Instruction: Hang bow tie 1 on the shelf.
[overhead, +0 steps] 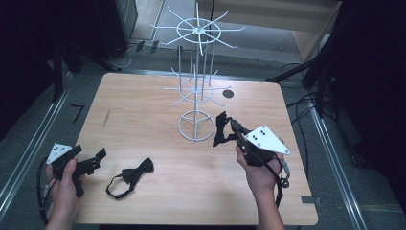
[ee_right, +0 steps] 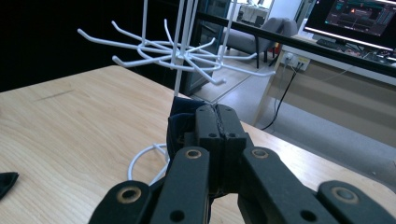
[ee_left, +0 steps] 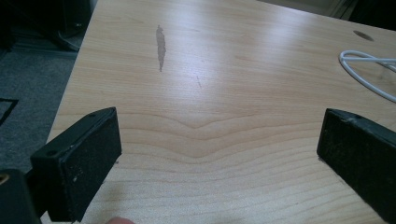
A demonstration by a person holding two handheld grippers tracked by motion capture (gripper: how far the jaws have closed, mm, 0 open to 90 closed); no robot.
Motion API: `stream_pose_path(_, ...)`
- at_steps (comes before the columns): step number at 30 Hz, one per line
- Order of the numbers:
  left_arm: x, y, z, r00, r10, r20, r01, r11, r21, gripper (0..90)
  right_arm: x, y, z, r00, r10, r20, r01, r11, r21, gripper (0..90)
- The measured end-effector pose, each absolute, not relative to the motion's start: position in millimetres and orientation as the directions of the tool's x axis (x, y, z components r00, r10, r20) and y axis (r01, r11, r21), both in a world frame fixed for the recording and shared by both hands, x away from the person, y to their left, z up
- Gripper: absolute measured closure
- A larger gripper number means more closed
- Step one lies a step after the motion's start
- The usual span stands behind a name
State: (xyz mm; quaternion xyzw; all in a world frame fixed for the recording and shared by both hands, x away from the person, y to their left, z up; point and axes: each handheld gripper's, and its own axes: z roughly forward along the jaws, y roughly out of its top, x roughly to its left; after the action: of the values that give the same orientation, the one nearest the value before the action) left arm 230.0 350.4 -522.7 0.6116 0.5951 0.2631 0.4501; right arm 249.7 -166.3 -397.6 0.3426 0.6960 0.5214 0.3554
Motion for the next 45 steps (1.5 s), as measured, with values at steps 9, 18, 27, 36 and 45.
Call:
stream_pose_path(9,230.1,350.5,-522.7,0.153,0.965,-0.215,0.492,0.114,0.863,0.2,256.5,-161.0,-390.5,-0.520,0.842,-0.143,0.094,0.222,0.970,90.0)
stream_pose_path(18,230.3,350.5,-522.8,0.154,0.964,-0.216,0.491,0.115,0.863,0.2,263.9,-157.9,-381.5,-0.534,0.832,-0.149,0.087,0.229,0.969,90.0)
stream_pose_path(27,230.5,350.8,-523.0,0.151,0.964,-0.220,0.488,0.121,0.865,0.2,272.2,-157.9,-384.5,-0.536,0.832,-0.144,0.116,0.242,0.963,90.0)
stream_pose_path(36,230.3,350.8,-522.8,0.152,0.965,-0.214,0.490,0.115,0.864,0.2,283.7,-168.9,-393.1,-0.480,0.871,-0.108,0.196,0.226,0.954,90.0)
stream_pose_path(45,230.5,350.6,-523.0,0.151,0.964,-0.219,0.488,0.120,0.864,0.1,299.1,-165.5,-388.6,-0.434,0.898,-0.076,0.229,0.192,0.954,90.0)
